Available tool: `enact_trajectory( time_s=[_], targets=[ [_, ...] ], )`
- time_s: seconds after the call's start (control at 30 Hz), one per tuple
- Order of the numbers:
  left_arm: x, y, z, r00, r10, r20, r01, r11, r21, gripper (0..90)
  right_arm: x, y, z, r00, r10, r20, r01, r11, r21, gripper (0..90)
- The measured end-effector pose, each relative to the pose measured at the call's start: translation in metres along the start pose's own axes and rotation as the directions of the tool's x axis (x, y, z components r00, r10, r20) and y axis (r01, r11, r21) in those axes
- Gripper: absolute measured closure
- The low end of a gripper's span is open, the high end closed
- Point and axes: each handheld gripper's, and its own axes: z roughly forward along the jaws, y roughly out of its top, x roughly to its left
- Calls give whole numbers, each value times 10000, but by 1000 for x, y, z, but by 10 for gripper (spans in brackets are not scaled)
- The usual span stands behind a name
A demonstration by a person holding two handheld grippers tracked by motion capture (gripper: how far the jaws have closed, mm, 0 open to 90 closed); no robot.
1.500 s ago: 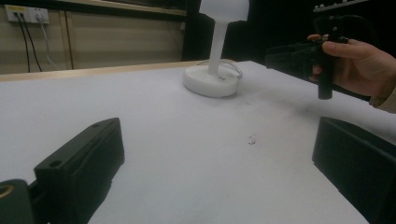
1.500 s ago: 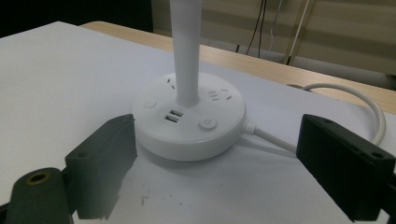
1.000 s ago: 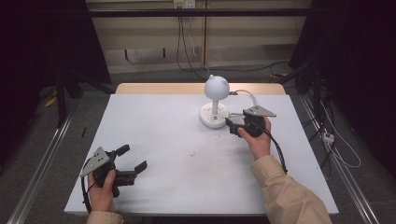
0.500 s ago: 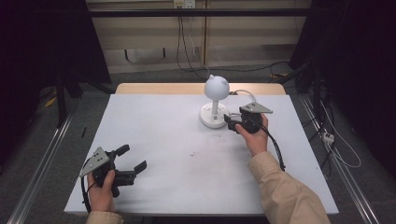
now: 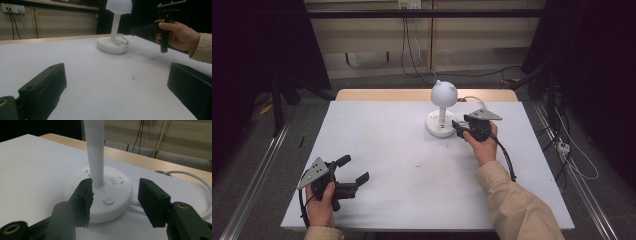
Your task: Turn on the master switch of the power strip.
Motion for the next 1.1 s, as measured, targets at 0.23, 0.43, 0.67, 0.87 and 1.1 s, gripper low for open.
enact_trajectory(
  time_s=[0.23, 0.43, 0.67, 0.87, 1.1],
  targets=[
    [0, 1, 0, 10000, 15, 18, -15, 10000, -49, 19, 1, 0, 3, 9999, 86, -148, -85, 9999, 64, 542],
    [0, 1, 1, 10000, 9, 14, -9, 10000, -69, 19, 0, -2, 6, 9996, 124, -242, -121, 9998, 131, 605],
    [0, 1, 2, 10000, 62, 44, -62, 10000, -56, 19, -1, -2, 8, 9995, 190, -267, -185, 9996, 212, 678],
    [0, 1, 2, 10000, 57, 58, -56, 10000, -81, 19, 1, -1, 11, 9991, 166, -386, -155, 9995, 283, 729],
    [0, 1, 2, 10000, 71, 60, -71, 9999, -102, 19, 3, -1, 15, 9986, 17, -534, 1, 9994, 347, 795]
  ],
)
